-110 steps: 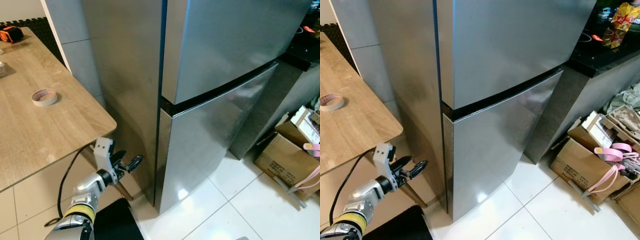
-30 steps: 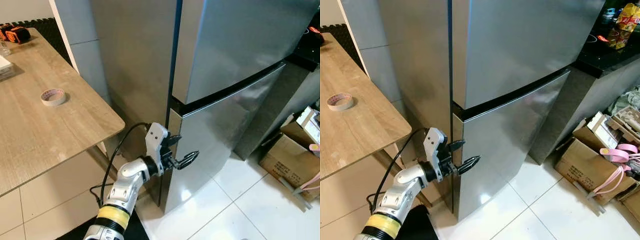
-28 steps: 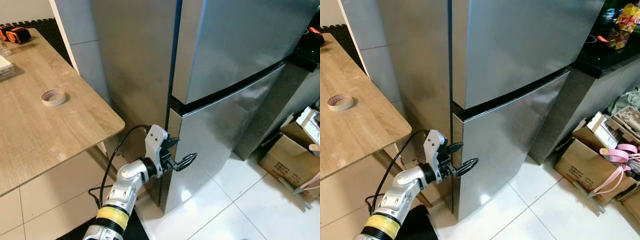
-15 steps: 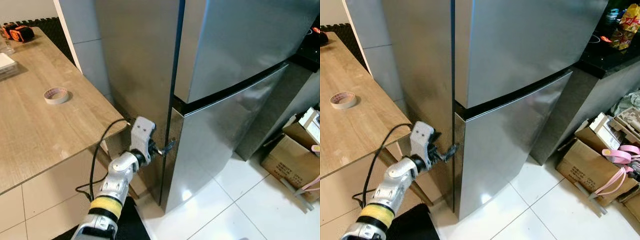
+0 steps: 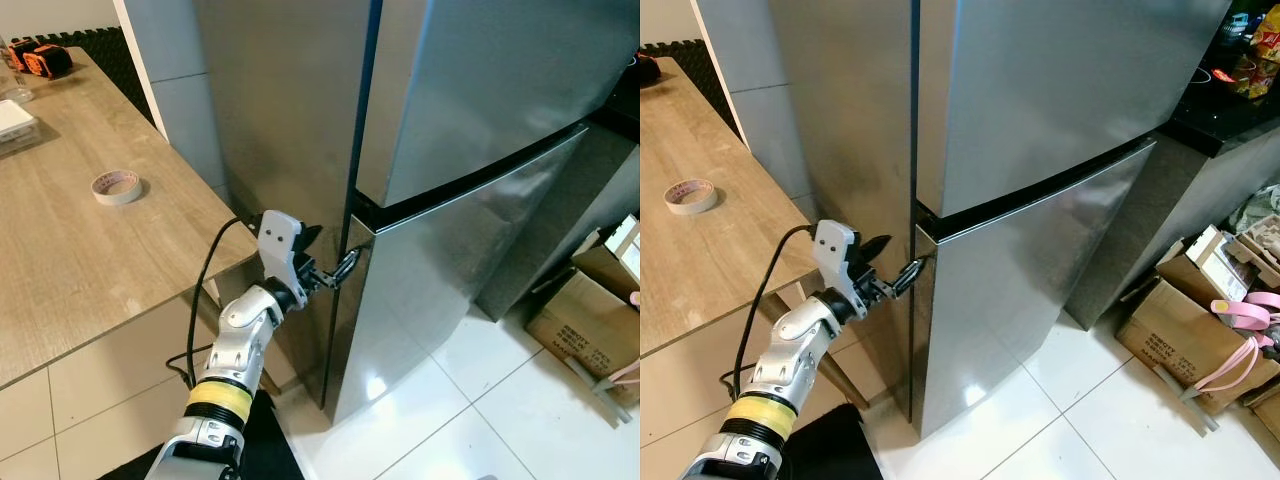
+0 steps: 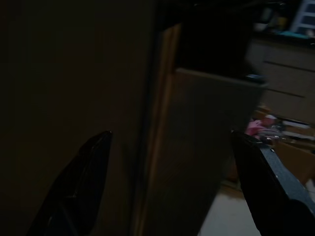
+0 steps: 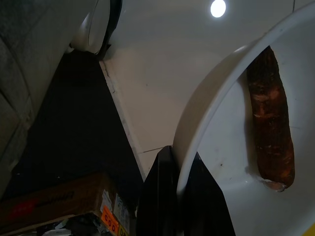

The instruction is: Restocking fridge

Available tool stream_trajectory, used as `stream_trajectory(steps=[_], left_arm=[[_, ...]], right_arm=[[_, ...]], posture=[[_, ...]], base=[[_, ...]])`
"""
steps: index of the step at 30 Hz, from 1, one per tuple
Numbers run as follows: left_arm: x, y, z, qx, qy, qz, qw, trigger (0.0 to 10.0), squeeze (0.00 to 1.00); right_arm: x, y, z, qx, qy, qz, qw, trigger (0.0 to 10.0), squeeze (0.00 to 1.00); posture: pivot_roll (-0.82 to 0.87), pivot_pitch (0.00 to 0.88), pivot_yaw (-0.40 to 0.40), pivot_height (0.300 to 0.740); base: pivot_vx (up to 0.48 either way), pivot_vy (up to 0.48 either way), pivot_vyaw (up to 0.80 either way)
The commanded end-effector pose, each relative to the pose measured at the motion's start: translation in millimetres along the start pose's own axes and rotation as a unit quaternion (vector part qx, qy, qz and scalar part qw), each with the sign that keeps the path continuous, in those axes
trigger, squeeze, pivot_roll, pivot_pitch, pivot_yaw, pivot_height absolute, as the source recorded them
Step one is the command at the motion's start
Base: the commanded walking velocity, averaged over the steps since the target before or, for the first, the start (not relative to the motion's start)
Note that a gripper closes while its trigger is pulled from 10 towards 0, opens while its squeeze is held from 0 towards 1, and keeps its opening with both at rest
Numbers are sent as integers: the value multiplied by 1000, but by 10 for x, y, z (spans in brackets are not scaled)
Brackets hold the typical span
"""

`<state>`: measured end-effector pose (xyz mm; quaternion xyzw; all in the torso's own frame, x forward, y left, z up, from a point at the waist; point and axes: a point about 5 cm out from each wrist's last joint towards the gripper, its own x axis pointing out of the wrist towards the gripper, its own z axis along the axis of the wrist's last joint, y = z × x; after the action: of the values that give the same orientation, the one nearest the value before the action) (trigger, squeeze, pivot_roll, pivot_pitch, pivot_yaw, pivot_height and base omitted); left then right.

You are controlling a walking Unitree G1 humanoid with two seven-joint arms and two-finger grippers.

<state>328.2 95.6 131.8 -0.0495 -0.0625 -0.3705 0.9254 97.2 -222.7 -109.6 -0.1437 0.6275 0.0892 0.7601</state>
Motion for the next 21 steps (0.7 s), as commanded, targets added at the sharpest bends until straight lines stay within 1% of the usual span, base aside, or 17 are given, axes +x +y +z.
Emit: stream_trajectory(steps=[1,3,5,9,11,14,15,21], left_arm=[[115,-164,10,-11,-5,-43,999,10000,0],[123,-215,-2,-7,4,-70,997,10000,0],[127,-215,-10,-2,8,-72,997,10000,0],[146,-178,-17,4,12,-58,998,10000,0],[187,-138,-13,10,15,-37,999,10000,0],[218,-121,-6,6,14,-26,1000,10000,0],[232,-120,-4,0,13,-25,1000,10000,1000],[284,-168,-1,-5,15,-38,999,10000,1000]], right_arm=[[-4,-23,-31,2,3,-5,1000,10000,0],[-4,-24,-36,3,4,-5,1000,10000,0],[-4,-23,-38,3,4,-5,1000,10000,0],[-4,-22,-40,5,4,-6,1000,10000,0],[-4,-21,-44,6,5,-6,1000,10000,0],[-4,-20,-47,5,5,-6,1000,10000,0],[-3,-18,-48,5,5,-6,1000,10000,0],[-3,-14,-49,6,5,-7,1000,10000,0]], posture=[[33,31,-71,740],[31,32,-69,740],[31,32,-69,740],[31,32,-69,740],[28,34,-68,740],[27,36,-68,740],[25,35,-68,740],[22,36,-65,740]], base=[[0,0,0],[0,0,0],[0,0,0],[0,0,0],[0,0,0],[0,0,0],[0,0,0],[0,0,0]])
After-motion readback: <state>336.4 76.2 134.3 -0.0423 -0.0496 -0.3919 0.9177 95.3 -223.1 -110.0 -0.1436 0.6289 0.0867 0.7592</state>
